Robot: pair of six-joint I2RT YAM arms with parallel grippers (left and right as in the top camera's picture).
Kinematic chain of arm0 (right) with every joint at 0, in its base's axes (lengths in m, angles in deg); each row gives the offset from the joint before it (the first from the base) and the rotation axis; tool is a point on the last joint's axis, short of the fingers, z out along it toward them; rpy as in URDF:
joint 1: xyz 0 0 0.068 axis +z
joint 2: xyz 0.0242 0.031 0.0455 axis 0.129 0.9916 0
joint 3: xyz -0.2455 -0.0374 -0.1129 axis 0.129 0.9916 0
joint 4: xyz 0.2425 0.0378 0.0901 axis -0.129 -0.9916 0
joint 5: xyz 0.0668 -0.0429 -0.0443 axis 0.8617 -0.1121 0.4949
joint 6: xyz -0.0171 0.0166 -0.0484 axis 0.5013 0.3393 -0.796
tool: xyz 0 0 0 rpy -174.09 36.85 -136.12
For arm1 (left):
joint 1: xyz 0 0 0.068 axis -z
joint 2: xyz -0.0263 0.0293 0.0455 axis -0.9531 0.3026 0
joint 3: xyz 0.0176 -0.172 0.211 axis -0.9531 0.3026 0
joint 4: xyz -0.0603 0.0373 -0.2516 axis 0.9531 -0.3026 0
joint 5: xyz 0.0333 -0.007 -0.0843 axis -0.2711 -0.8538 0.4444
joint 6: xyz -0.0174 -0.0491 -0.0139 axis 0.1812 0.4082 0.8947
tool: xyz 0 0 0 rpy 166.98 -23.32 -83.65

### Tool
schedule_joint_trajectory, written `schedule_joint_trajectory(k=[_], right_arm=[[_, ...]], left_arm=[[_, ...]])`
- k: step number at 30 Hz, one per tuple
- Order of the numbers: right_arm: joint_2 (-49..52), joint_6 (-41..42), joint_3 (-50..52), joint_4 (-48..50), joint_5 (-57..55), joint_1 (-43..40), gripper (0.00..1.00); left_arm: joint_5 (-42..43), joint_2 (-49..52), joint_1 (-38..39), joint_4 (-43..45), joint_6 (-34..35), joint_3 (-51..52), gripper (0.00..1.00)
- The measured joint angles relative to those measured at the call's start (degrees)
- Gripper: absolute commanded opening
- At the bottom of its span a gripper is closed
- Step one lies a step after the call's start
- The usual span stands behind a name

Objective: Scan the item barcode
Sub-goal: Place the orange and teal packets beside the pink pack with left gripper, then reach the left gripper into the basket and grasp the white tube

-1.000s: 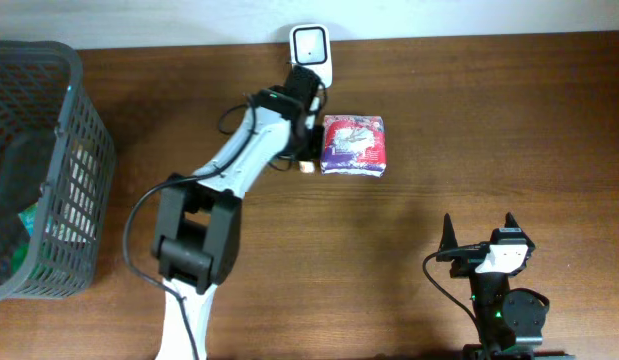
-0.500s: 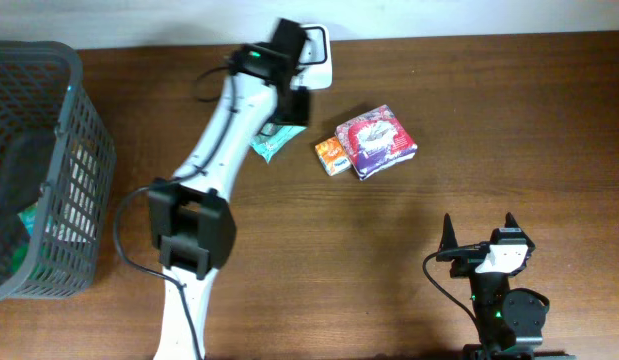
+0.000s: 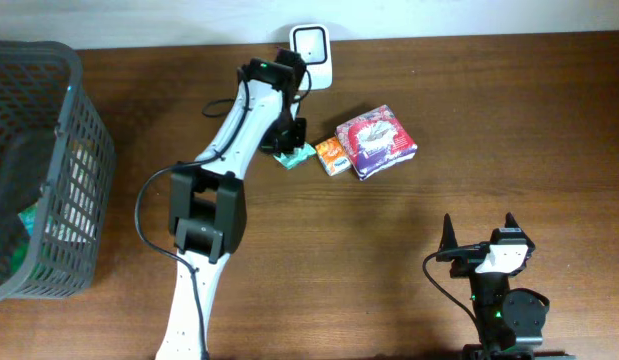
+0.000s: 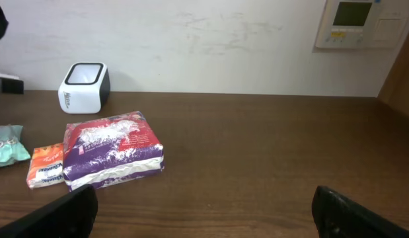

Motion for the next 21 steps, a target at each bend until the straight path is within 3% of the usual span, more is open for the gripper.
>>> schedule_joint_trajectory(k=[3,6,7,10,13,18,21], right_arm=[[0.0,0.0,0.0,0.0,0.0,0.0,0.99],[0.0,0.0,0.0,0.0,0.0,0.0,0.99],[0.0,0.1,0.0,0.0,0.0,0.0,0.99],[0.0,0.1,0.0,0.0,0.0,0.0,0.99],[0.0,0.0,0.0,0.0,0.0,0.0,0.99],[0.0,0.0,0.0,0.0,0.0,0.0,0.99],[0.0,0.0,0.0,0.0,0.0,0.0,0.99]], left_arm=[[0.2,0.6,-0.4,-9.0,-0.2,-11.3,0.11],[0.3,0.0,-1.9,-18.0,-0.5,-32.3,0.43],[0.3,-0.6,-2.9,-18.1,-0.8,-37.1,0.61],[0.3,-6.0,-7.2,-18.3,-1.6,-42.4,0.6],[0.1,-15.6,-15.6,-18.3,-3.8,-43.4,0.66],[-0.1,-23.9,-35.6,-18.3,-4.5,-43.7,0.74],[-0.2,-24.3,-45.1,-18.1,-6.7,-37.6,0.8]])
